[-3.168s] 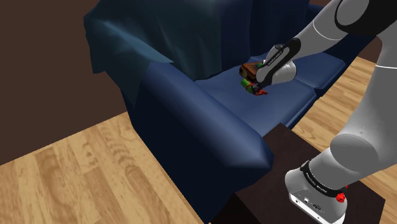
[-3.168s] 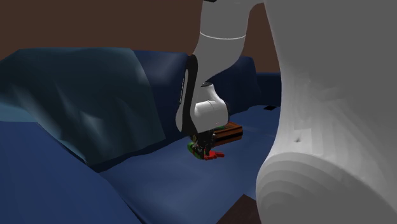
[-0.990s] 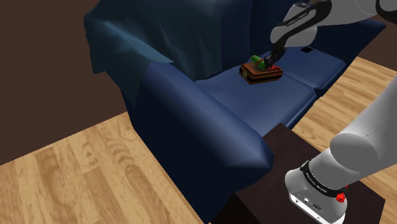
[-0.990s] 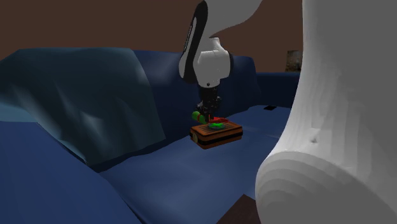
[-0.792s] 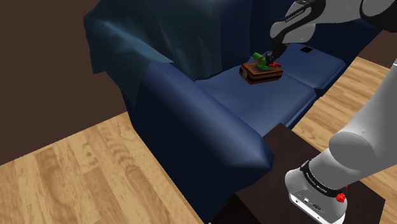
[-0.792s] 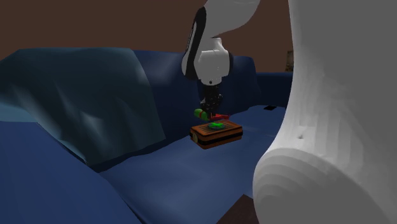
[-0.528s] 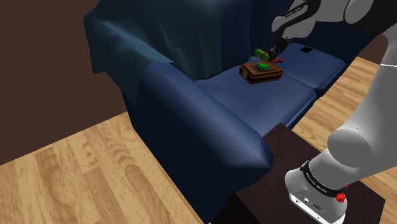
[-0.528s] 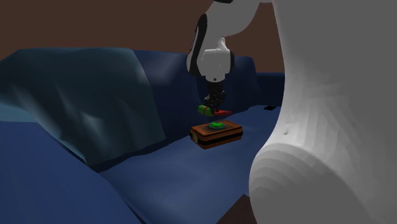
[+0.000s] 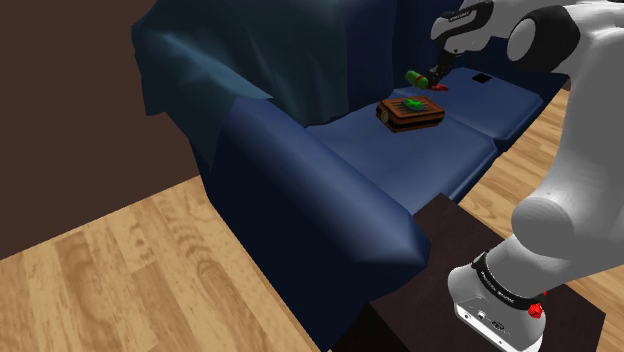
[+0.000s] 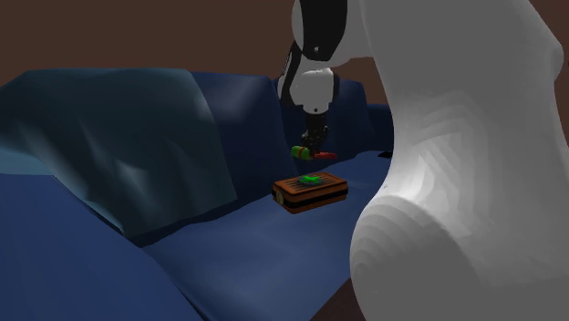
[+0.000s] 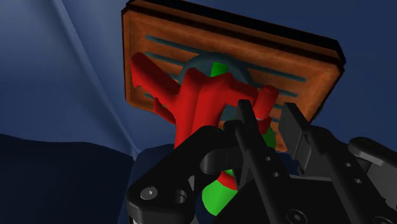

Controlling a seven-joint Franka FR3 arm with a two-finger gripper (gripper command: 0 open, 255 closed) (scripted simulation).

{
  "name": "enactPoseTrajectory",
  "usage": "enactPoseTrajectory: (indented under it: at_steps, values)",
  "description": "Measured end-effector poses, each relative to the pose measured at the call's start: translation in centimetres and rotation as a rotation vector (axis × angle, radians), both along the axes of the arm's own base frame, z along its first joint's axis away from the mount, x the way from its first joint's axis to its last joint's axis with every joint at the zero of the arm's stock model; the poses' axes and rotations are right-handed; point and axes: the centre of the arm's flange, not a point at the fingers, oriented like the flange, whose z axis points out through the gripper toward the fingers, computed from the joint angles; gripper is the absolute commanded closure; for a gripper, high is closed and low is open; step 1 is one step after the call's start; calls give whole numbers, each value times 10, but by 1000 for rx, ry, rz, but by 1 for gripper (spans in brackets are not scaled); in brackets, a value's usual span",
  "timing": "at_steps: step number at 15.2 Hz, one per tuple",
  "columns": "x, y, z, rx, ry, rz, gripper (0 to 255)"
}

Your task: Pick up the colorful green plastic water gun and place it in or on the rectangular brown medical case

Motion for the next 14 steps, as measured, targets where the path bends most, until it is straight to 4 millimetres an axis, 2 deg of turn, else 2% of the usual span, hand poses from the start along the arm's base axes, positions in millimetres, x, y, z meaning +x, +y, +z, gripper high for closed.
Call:
enactPoseTrajectory:
  at_steps: [14]
  values:
    - [1,-2,-71,1,0,1,255]
